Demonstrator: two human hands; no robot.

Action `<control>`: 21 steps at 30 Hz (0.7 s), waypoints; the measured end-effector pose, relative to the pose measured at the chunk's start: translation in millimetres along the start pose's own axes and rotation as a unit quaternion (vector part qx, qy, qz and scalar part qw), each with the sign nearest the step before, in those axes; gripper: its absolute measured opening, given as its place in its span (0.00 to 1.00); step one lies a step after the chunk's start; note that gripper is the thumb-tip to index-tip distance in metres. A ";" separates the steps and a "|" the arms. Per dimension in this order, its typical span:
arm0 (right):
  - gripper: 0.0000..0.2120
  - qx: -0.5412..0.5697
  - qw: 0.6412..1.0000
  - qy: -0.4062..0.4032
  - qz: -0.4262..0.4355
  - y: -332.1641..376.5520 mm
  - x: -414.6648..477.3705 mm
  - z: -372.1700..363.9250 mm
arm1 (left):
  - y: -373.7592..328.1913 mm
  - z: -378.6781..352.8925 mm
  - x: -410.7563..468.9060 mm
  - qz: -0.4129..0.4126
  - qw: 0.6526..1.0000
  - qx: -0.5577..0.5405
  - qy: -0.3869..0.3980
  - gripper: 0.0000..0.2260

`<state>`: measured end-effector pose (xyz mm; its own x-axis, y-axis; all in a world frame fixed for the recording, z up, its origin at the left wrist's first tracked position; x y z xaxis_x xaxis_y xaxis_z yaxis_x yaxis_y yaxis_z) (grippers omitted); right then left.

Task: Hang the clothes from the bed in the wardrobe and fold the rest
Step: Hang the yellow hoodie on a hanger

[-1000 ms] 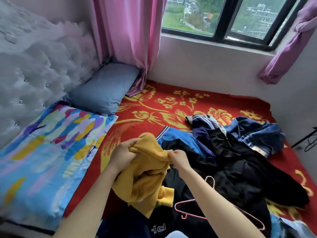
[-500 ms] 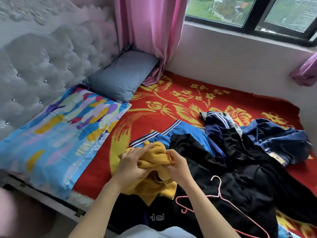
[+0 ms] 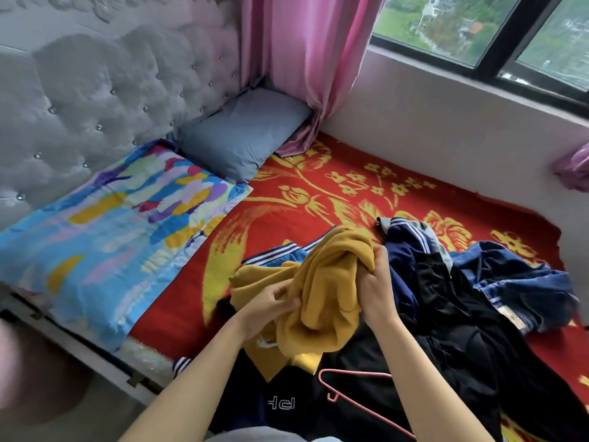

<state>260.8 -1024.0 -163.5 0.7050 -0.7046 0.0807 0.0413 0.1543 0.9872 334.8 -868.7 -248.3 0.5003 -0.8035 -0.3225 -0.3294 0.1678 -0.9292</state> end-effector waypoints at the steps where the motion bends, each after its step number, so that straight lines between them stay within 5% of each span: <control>1: 0.10 -0.012 1.000 -0.003 -0.002 -1.1 3.6 1.9 | -5.7 -2.2 1.0 -0.009 1.000 -0.007 0.007 0.36; 3: 0.10 -0.033 0.999 -0.005 -0.009 -2.8 10.8 6.0 | -15.3 4.7 2.0 -0.028 0.998 0.006 -0.048 0.27; 5: 0.11 -0.065 0.998 0.004 -0.016 -3.7 19.9 11.9 | -30.7 28.7 1.7 -0.055 0.972 0.057 -0.221 0.12; 8: 0.17 -0.133 0.979 0.151 -0.033 -6.7 27.9 10.0 | -76.0 66.3 -12.5 -0.095 0.819 0.269 -0.497 0.04; 10: 0.26 -0.140 0.939 0.302 -0.083 -8.0 22.0 -2.5 | -105.2 73.5 -18.4 -0.149 0.728 0.343 -0.574 0.06; 12: 0.31 -0.126 0.914 0.370 -0.111 -5.6 18.2 -18.0 | -125.5 73.7 -18.4 -0.180 0.701 0.347 -0.596 0.08; 14: 0.24 -0.135 0.935 0.319 -0.071 0.7 24.3 -30.8 | -133.1 79.1 -14.6 -0.156 0.710 0.354 -0.588 0.11; 16: 0.13 -0.208 0.969 0.136 -0.007 9.7 38.9 -35.2 | -131.4 91.1 -8.1 -0.095 0.745 0.395 -0.530 0.13; 19: 0.10 -0.302 0.948 -0.094 0.038 21.0 52.4 -41.6 | -108.6 94.4 -1.3 -0.013 0.848 0.397 -0.351 0.07; 21: 0.10 -0.341 0.931 -0.121 0.048 24.9 55.1 -51.2 | -90.1 95.7 -1.5 -0.016 0.848 0.419 -0.326 0.11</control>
<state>336.9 -1023.5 -141.6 0.5523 -0.7874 0.2738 0.4839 0.5703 0.6638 440.3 -827.9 -181.5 0.9240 -0.3752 -0.0734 0.2395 0.7178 -0.6538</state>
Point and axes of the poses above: each hand's wrist, its own x-axis towards the middle knuckle, its own z-axis out of the back of the hand, y = z × x, the point moved 4 cm from there along x, towards the middle knuckle, and after that the axes turned 4 degrees about -y, right-handed, at the moved point
